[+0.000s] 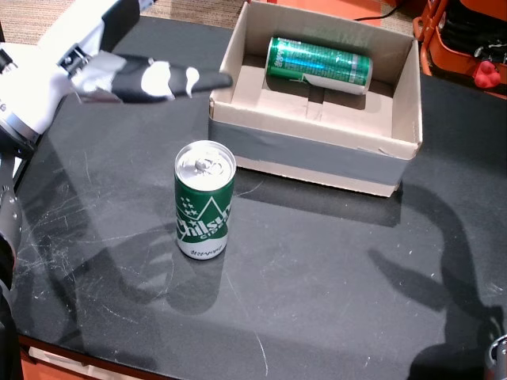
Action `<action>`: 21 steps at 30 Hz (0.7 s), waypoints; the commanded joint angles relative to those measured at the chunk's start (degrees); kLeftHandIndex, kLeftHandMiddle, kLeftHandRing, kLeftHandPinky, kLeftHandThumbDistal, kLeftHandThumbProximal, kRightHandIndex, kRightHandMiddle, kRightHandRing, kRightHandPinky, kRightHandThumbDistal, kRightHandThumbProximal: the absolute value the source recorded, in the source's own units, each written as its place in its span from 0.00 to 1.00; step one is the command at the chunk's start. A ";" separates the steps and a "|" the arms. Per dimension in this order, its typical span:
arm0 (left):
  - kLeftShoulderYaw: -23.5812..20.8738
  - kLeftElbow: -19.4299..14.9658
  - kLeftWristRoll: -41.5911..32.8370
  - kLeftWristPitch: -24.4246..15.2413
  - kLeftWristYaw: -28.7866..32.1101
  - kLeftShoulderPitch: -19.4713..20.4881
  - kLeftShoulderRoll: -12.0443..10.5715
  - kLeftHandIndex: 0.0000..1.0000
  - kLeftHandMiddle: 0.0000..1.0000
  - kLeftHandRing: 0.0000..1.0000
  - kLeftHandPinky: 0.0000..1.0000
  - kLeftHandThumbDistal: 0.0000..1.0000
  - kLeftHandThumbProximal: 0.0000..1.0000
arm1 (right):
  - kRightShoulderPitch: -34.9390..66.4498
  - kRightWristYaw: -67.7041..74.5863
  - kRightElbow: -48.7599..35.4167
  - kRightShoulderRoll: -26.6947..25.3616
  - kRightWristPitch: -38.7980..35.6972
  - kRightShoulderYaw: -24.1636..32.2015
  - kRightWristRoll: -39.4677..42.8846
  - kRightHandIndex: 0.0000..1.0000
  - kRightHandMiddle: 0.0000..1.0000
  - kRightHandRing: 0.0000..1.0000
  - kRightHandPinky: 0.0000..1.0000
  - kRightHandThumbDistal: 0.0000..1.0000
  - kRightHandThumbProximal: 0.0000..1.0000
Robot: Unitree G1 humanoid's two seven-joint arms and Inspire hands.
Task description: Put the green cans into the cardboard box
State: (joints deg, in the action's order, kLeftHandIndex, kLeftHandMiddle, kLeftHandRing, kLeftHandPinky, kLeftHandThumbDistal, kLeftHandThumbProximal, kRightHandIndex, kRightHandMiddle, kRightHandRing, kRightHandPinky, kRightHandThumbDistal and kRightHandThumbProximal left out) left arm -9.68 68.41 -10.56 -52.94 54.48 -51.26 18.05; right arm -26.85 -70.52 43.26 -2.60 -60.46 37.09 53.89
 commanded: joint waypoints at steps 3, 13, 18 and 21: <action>-0.96 0.32 -1.73 4.20 1.98 2.30 -1.68 0.89 0.92 0.92 0.89 0.82 0.06 | 0.50 0.61 -1.08 -0.19 0.70 0.38 -0.26 0.68 0.65 0.69 0.81 0.99 0.85; -1.00 -0.22 -0.63 5.50 0.97 4.53 -2.56 0.86 0.87 0.87 0.85 0.76 0.00 | 1.79 3.13 -3.10 0.33 0.69 -0.41 -1.95 0.68 0.66 0.69 0.80 1.00 0.84; -0.29 -0.42 0.21 6.08 0.16 5.32 -2.46 0.84 0.85 0.86 0.80 0.82 0.02 | 1.92 2.29 -3.34 -0.01 2.27 -0.56 -1.24 0.69 0.67 0.70 0.81 0.99 0.83; 0.11 -0.59 0.50 6.18 -0.11 5.48 -2.21 0.84 0.87 0.87 0.80 0.82 0.01 | 1.90 1.88 -3.21 -0.20 2.34 -0.32 -1.36 0.69 0.66 0.69 0.81 1.00 0.84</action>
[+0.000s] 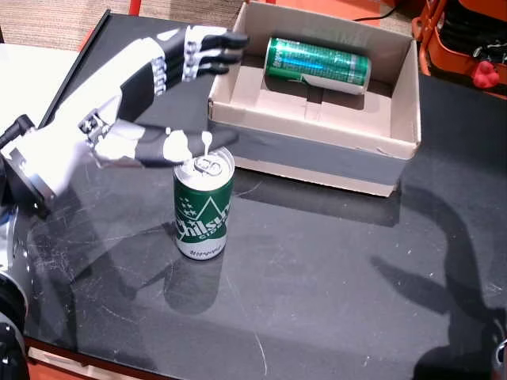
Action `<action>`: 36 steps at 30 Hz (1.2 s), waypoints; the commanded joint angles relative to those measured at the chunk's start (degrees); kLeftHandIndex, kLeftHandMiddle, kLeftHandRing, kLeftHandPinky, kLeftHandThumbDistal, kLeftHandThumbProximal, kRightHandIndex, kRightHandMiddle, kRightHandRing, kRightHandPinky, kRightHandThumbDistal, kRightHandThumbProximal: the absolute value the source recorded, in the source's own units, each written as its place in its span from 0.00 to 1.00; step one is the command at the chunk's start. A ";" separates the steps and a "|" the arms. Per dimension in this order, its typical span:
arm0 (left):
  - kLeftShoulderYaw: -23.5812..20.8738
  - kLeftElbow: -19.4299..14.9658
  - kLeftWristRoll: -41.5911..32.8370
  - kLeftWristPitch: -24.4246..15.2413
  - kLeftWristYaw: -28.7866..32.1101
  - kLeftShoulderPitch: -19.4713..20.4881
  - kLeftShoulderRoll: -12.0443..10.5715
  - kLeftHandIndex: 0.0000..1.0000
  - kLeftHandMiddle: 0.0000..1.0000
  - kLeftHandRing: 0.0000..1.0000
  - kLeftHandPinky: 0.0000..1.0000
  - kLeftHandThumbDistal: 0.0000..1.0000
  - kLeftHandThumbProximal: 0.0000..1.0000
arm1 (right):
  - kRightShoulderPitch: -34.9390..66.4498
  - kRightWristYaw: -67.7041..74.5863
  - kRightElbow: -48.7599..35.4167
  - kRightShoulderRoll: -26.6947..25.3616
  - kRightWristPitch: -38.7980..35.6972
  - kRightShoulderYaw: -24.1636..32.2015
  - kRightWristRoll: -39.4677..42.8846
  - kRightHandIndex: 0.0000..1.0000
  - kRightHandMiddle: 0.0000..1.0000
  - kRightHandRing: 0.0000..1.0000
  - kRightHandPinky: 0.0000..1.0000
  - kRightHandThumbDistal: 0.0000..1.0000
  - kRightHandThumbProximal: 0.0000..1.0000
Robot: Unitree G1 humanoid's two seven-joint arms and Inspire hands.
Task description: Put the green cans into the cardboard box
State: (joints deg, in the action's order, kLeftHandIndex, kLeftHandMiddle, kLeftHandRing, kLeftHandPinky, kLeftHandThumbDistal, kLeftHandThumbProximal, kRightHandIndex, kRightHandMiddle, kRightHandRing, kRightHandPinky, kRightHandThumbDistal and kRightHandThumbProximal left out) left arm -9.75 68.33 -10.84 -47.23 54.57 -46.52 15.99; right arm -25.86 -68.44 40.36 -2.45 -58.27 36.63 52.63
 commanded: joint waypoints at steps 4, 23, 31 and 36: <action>0.56 -0.32 0.86 0.39 -0.33 0.99 -0.07 0.86 0.88 0.87 0.81 0.83 0.05 | 1.09 0.05 -0.38 -0.40 0.04 0.26 -0.52 0.68 0.66 0.69 0.80 1.00 0.83; 0.93 0.20 0.65 1.97 1.62 2.13 -0.15 0.99 0.95 0.92 0.88 1.00 0.33 | 0.65 -3.25 0.15 -1.67 1.12 1.28 0.25 0.76 0.66 0.66 0.82 1.00 0.86; 0.47 0.37 0.16 2.18 2.30 2.53 -0.38 0.99 0.95 0.91 0.87 1.00 0.30 | 0.90 -2.83 0.07 -1.77 1.24 1.29 -0.11 0.76 0.67 0.67 0.83 1.00 0.84; 0.21 0.29 0.28 2.73 2.21 3.14 -0.46 0.99 0.95 0.91 0.87 1.00 0.28 | 1.05 -1.95 0.32 -1.85 0.83 1.31 -0.62 0.76 0.67 0.66 0.82 1.00 0.85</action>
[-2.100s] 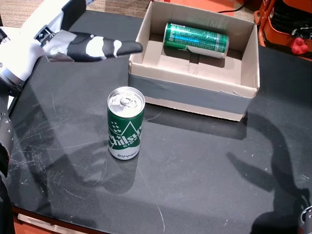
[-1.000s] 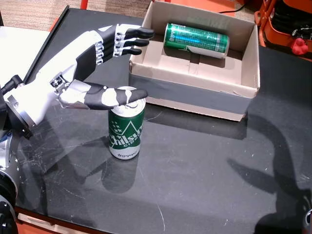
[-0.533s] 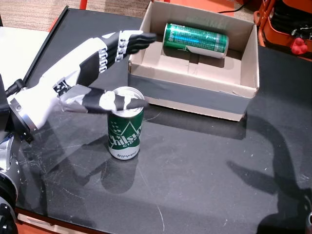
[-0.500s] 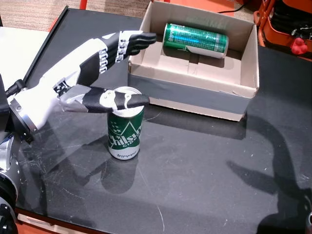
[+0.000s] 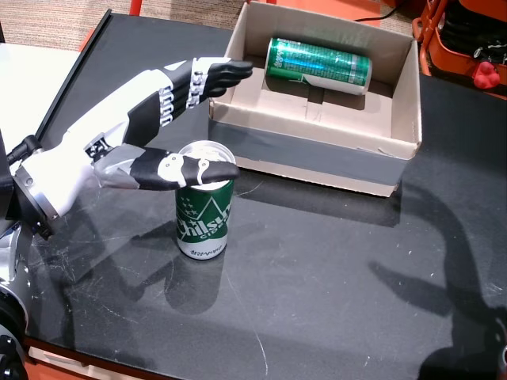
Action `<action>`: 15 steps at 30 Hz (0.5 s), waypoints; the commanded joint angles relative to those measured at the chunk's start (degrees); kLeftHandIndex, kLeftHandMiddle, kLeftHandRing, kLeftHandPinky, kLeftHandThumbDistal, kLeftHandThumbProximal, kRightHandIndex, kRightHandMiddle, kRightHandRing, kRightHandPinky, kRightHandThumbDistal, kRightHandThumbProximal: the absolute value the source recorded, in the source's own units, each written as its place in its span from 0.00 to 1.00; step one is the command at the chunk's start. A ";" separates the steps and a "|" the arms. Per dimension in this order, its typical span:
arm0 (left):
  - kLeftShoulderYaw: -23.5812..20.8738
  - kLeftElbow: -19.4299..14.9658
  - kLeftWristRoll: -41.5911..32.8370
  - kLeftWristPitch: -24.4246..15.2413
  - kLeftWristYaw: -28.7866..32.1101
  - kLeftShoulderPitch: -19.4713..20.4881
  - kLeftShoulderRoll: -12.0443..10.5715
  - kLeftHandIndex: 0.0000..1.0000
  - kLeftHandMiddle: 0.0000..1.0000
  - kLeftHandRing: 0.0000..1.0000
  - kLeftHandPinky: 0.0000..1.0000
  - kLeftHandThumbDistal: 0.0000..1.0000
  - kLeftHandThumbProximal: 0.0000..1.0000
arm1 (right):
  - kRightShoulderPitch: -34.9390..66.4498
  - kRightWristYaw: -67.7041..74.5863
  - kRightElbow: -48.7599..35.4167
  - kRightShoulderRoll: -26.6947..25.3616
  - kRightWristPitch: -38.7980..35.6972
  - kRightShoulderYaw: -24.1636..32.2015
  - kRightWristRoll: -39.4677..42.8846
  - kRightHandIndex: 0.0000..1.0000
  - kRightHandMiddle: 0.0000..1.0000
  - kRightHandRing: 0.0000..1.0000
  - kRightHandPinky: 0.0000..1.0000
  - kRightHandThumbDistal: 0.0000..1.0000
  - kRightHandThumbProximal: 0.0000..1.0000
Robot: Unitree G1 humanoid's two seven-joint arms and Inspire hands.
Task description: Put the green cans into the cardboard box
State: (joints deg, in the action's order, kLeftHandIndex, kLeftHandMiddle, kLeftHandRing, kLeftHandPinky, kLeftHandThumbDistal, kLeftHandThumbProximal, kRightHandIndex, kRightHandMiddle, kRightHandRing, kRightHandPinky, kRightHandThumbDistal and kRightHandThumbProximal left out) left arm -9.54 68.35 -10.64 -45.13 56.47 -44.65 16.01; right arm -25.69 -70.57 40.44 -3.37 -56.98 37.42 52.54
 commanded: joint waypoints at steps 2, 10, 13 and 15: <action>-0.12 0.24 -0.05 0.85 0.47 1.45 -0.60 0.99 0.95 0.91 0.87 1.00 0.27 | 0.85 0.30 0.40 -0.97 -0.93 0.57 -0.67 0.75 0.67 0.66 0.82 1.00 0.87; -0.43 0.08 -0.42 1.57 0.93 1.89 -1.05 0.99 0.95 0.91 0.87 1.00 0.26 | 1.01 0.69 0.16 -1.06 -1.12 0.28 -0.69 0.76 0.67 0.66 0.82 1.00 0.85; -0.62 0.05 -0.64 1.42 1.09 1.90 -1.25 0.99 0.95 0.91 0.87 1.00 0.27 | 1.16 0.59 0.02 -1.02 -0.89 0.21 -0.59 0.76 0.68 0.67 0.83 0.99 0.86; -0.69 -0.04 -0.68 1.47 0.96 1.94 -1.35 0.99 0.95 0.91 0.87 1.00 0.27 | 1.17 0.55 -0.17 -0.91 -1.06 0.19 -0.65 0.76 0.68 0.68 0.83 0.98 0.86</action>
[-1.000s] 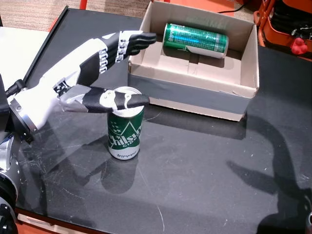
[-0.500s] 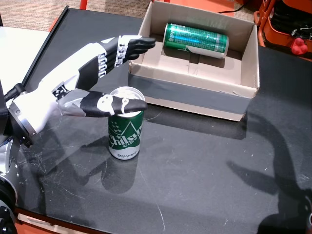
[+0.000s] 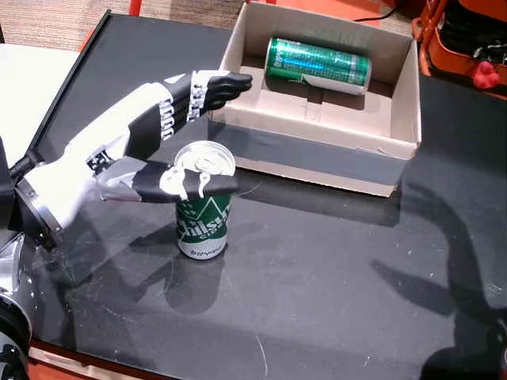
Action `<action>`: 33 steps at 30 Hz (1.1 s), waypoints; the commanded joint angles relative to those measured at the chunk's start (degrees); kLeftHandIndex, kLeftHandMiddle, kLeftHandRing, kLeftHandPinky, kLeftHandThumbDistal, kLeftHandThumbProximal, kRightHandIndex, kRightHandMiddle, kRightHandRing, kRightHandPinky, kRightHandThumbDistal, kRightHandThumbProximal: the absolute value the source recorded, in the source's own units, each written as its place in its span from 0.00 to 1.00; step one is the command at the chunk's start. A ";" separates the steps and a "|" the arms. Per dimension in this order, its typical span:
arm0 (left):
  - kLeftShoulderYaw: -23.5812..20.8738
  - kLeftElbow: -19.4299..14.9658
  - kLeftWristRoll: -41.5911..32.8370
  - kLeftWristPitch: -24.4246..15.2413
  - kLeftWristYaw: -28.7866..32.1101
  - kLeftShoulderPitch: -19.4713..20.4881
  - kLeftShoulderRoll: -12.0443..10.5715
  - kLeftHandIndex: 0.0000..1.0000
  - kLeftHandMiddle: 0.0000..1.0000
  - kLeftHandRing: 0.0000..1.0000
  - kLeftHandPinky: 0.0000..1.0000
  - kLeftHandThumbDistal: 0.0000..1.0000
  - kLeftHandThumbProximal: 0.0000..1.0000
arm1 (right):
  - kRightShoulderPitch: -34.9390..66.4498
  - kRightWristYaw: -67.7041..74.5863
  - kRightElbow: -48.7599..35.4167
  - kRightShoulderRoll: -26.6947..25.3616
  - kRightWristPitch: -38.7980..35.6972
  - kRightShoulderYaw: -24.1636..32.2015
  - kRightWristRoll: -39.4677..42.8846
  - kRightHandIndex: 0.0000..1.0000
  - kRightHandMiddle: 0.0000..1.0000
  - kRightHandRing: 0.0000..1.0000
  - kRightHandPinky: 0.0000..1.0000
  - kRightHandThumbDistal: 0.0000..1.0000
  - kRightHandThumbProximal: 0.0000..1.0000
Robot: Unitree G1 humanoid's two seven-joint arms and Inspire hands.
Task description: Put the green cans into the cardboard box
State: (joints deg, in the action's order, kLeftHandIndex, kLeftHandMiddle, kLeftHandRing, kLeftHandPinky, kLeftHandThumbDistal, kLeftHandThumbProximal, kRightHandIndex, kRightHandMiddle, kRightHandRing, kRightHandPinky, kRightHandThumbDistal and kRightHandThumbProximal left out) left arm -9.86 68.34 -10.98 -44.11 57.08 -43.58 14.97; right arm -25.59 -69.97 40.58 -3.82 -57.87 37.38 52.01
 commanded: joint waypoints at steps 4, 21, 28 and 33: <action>-0.51 -0.11 -0.54 0.44 0.40 0.94 -0.49 0.99 0.95 0.91 0.86 1.00 0.28 | 1.13 0.37 -0.46 -0.31 -0.87 0.22 -0.52 0.76 0.67 0.67 0.83 1.00 0.88; 0.07 -0.94 -0.41 1.61 -0.45 2.03 -1.31 0.99 0.97 0.95 0.87 1.00 0.24 | 2.37 1.29 -2.35 -0.23 -0.24 -0.29 -0.19 0.74 0.67 0.67 0.82 0.97 0.87; -0.54 -1.15 -1.28 2.60 0.79 2.53 -1.58 1.00 0.97 0.95 0.87 0.97 0.21 | 2.76 1.73 -2.66 -0.08 -0.47 -0.35 -0.47 0.73 0.67 0.67 0.81 0.98 0.88; -0.93 -0.79 -1.46 2.96 0.84 2.89 -1.57 1.00 0.97 0.95 0.87 0.95 0.22 | 3.18 2.65 -3.01 -0.04 0.07 -0.82 -0.90 0.73 0.68 0.67 0.81 1.00 0.85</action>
State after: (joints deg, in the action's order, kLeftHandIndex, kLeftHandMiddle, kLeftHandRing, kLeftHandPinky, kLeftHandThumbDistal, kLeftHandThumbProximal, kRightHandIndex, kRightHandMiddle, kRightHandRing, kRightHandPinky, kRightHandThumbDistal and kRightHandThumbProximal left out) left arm -10.43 67.76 -11.80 -41.79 57.54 -41.97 13.83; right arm -23.55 -67.73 38.44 -3.76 -58.05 36.68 51.58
